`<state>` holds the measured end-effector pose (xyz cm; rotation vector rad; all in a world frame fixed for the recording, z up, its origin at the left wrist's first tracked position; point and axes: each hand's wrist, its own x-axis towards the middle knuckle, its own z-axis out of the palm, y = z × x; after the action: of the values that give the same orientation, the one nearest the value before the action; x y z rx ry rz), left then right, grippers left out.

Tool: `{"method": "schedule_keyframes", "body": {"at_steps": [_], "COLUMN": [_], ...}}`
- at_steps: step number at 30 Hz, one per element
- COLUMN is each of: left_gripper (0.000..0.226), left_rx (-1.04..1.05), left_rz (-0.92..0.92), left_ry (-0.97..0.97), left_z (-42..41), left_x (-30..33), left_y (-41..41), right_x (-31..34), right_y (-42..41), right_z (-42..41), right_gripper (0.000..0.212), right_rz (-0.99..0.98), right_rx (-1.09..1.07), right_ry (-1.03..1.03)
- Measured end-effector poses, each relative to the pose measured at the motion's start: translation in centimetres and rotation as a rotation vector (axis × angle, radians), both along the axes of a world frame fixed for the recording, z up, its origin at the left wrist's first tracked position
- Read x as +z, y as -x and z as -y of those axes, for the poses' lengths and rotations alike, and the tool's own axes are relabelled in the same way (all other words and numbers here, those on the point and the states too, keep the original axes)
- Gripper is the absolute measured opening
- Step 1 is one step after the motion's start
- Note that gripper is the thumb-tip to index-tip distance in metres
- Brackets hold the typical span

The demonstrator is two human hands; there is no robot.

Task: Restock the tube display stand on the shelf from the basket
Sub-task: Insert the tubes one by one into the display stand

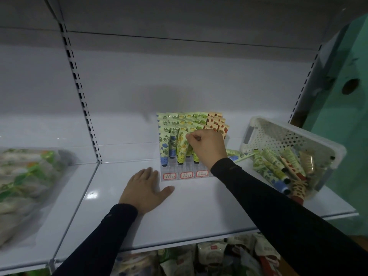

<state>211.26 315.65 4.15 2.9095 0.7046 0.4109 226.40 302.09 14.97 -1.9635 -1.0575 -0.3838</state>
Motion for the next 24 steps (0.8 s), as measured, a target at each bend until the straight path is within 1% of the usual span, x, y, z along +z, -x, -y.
{"method": "schedule_keyframes", "body": {"at_steps": [13, 20, 24], "left_gripper": [0.074, 0.082, 0.076], "left_rx": [-0.014, -0.013, -0.006], "left_rz": [0.015, 0.009, -0.001], "left_ry": [-0.035, -0.02, -0.011], "left_z": [-0.1, 0.0, -0.1], "left_x": [-0.3, -0.1, -0.2], "left_y": [-0.3, -0.2, -0.2], "right_x": [0.7, 0.8, 0.7], "right_y": [0.3, 0.5, 0.3], "right_z": [-0.8, -0.9, -1.1], "right_gripper": [0.037, 0.039, 0.039], "right_rz": [0.047, 0.059, 0.041], "right_rx": [-0.032, -0.033, -0.029], "right_ry": [0.072, 0.109, 0.111]}}
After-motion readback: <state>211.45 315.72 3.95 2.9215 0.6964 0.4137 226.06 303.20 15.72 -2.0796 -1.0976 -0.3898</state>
